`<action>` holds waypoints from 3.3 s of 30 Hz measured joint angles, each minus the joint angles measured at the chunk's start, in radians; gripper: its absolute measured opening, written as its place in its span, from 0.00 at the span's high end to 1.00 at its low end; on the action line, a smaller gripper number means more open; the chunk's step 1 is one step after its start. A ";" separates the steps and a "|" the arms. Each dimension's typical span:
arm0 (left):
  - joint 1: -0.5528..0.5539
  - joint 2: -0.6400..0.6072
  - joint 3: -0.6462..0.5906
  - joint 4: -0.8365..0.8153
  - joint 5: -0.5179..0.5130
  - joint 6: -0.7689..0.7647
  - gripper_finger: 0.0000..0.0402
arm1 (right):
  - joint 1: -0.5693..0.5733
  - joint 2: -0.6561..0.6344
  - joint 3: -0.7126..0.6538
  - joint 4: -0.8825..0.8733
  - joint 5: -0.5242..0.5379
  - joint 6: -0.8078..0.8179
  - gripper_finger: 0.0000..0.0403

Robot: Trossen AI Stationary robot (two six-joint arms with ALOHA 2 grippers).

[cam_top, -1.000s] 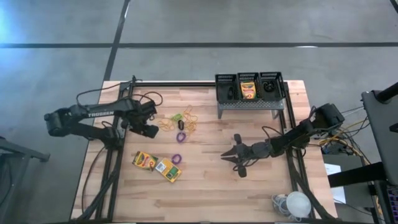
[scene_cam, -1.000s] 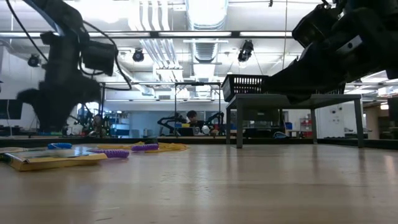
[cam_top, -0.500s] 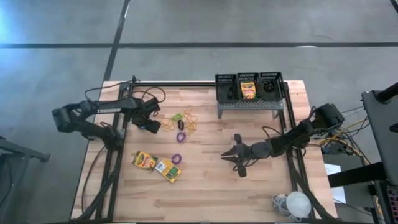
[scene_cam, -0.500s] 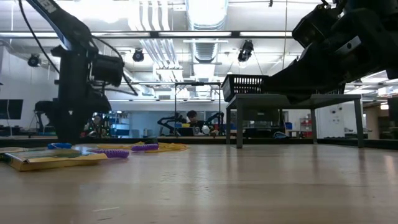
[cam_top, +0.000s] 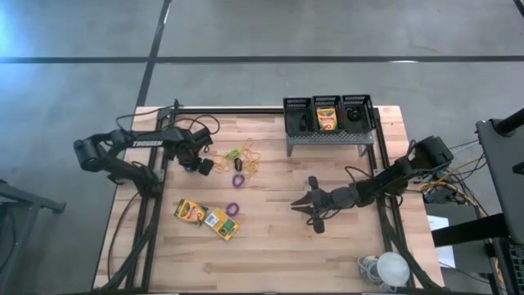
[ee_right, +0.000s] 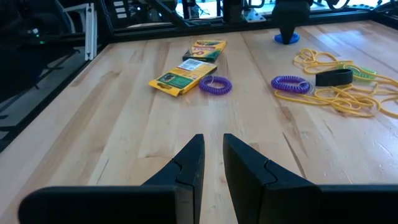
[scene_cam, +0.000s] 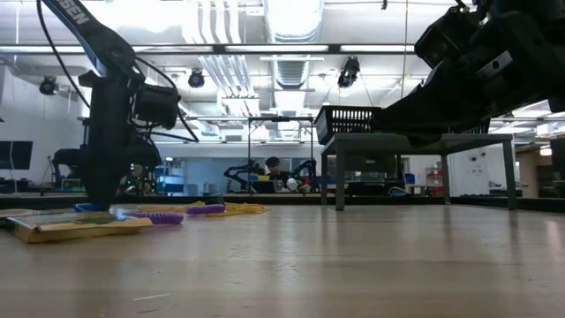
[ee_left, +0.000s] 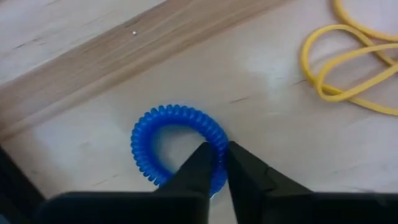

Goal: Pick & Place Office Desk Supplies
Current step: Put the blue spring keychain into the right black basket on the shelf

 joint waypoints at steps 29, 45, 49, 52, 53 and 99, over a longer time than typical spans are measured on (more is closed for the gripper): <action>-0.692 0.062 -0.049 1.270 0.092 -0.067 0.98 | -0.001 0.001 0.000 0.004 0.062 0.055 0.86; -0.748 0.257 -0.008 1.866 0.246 0.349 0.98 | -0.004 0.001 0.000 0.123 0.123 0.029 0.72; -0.772 0.242 -0.013 1.935 0.276 0.409 0.98 | -0.019 0.001 0.000 0.245 0.057 -0.082 0.61; -0.783 0.229 -0.021 1.947 0.277 0.416 0.98 | -0.050 0.001 0.006 0.366 -0.051 -0.162 0.54; -0.784 0.226 -0.023 1.950 0.277 0.417 0.98 | -0.061 0.001 0.011 0.391 -0.085 -0.182 0.53; -0.816 0.208 -0.022 1.950 0.292 0.385 0.93 | -0.171 0.105 0.430 0.034 -0.548 -0.298 0.86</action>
